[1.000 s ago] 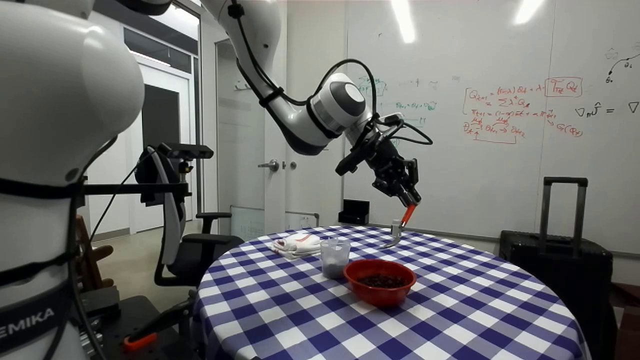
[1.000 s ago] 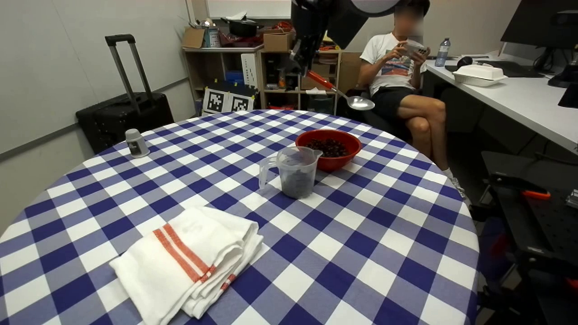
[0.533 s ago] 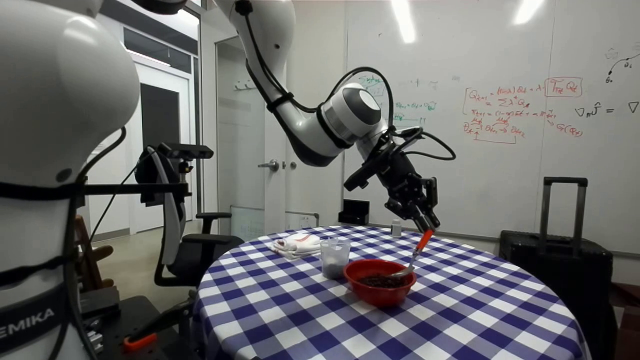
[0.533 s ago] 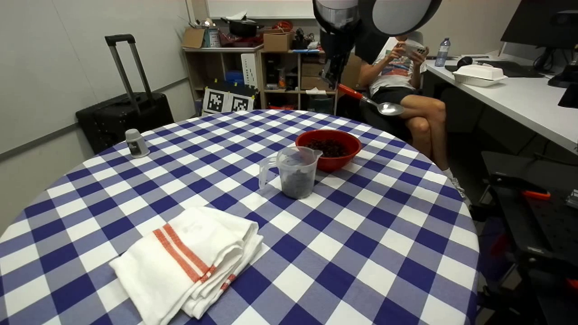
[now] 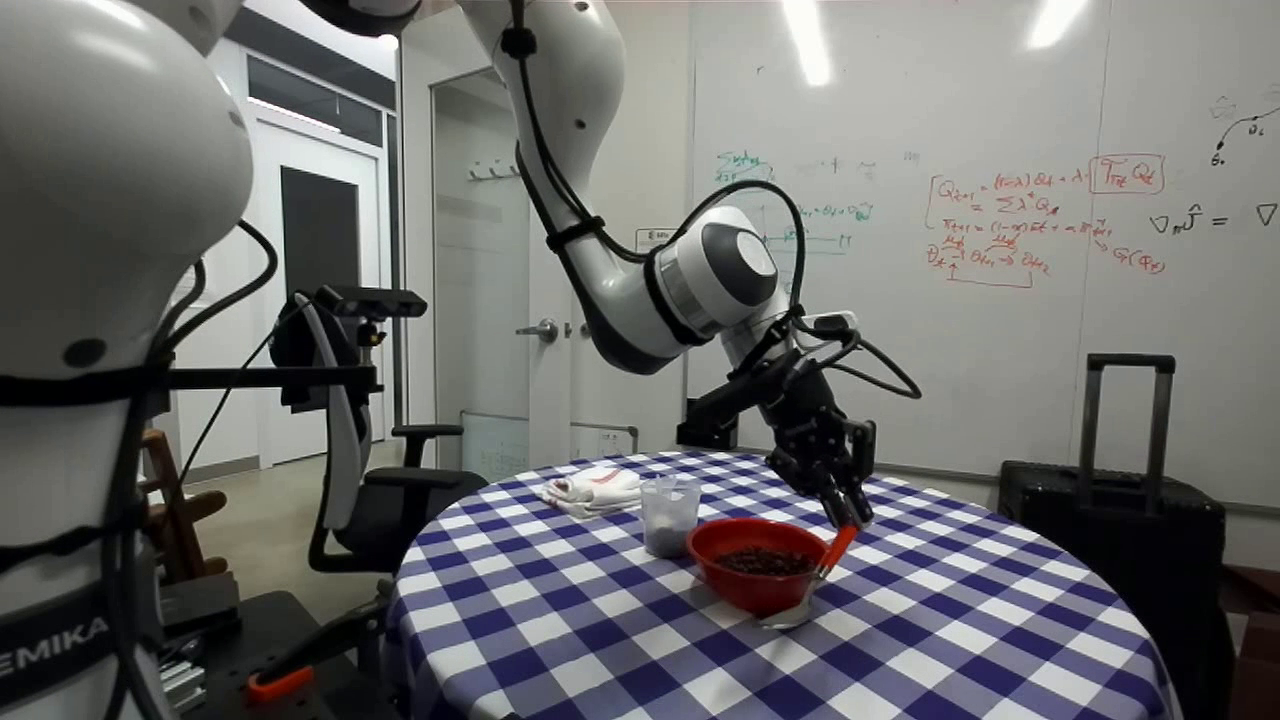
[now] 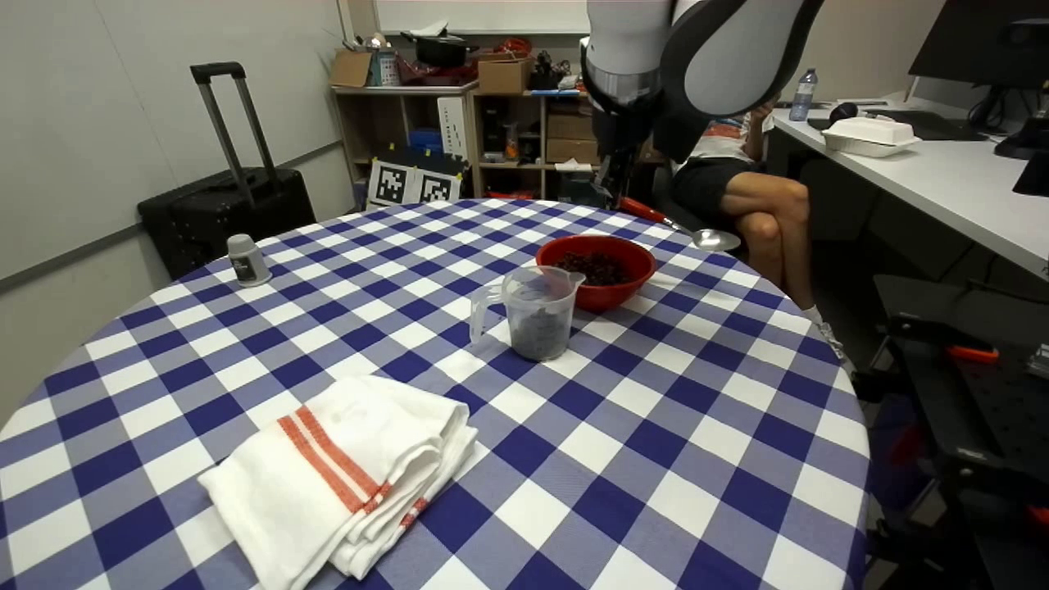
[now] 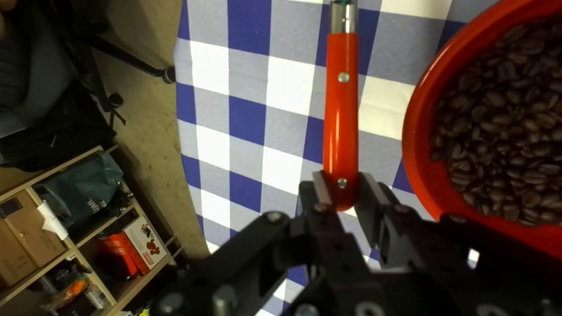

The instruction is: Scoop some of the contents in the bowl and put them in the jar

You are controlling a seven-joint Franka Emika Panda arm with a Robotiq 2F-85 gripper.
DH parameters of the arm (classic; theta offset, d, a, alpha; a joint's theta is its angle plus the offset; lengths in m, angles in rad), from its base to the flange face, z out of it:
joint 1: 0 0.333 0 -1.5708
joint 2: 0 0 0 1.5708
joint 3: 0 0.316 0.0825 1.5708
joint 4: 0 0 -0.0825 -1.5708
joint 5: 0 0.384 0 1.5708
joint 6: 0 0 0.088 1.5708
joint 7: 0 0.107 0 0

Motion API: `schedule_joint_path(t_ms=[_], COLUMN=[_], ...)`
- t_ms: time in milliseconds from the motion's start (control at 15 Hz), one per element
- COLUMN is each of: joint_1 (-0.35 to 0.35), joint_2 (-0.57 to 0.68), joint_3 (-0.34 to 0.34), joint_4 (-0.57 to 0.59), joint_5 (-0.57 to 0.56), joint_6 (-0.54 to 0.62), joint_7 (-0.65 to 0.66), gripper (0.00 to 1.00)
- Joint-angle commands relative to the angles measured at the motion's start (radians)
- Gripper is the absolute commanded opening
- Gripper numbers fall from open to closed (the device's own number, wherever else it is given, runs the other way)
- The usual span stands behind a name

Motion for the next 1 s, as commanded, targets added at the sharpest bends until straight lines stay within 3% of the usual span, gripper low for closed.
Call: schedule_joint_path(t_ms=[0,600,933], joint_1=[-0.110,-0.260,-0.290], joint_2=[0.019,0.072,0.118], joint_3=[0.096,0.222,0.244], joint_4=[0.028,0.078,0.115], joint_5=[-0.033,-0.043,-0.039], joint_6=[0.015,0.000,-0.020], joint_7=[-0.012,-0.021,0.007], gripper=[0.05,0.05,0.05])
